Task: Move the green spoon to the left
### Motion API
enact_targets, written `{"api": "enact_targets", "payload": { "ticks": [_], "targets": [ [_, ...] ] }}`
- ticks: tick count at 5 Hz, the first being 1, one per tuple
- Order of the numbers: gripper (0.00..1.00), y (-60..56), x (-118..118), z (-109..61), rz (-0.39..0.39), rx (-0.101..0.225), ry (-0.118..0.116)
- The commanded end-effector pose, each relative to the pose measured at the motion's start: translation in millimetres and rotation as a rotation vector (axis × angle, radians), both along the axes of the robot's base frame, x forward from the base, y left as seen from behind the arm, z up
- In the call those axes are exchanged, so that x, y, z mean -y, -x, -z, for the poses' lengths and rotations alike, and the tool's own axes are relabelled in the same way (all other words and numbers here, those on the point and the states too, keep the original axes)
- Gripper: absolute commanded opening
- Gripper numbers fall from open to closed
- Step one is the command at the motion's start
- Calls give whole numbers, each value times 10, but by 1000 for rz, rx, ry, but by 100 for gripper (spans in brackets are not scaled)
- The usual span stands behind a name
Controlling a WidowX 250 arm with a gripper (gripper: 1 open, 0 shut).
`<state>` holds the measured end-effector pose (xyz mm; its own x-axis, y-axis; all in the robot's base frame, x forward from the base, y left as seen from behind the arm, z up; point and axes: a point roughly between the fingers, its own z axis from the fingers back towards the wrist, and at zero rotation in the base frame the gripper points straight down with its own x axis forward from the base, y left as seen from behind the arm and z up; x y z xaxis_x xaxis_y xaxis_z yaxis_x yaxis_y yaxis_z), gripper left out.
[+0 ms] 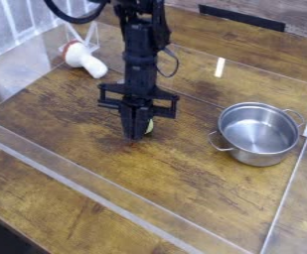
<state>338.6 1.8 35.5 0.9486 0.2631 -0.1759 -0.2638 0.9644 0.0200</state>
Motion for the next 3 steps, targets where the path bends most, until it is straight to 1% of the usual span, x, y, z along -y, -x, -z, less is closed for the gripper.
{"api": "enact_targets", "payload": {
  "ticks": [1,2,3],
  "targets": [
    [100,-118,73,-101,85,37,9],
    [100,-172,136,-104,149,30,23],
    [0,-206,178,-80,196,29,30]
  ]
}}
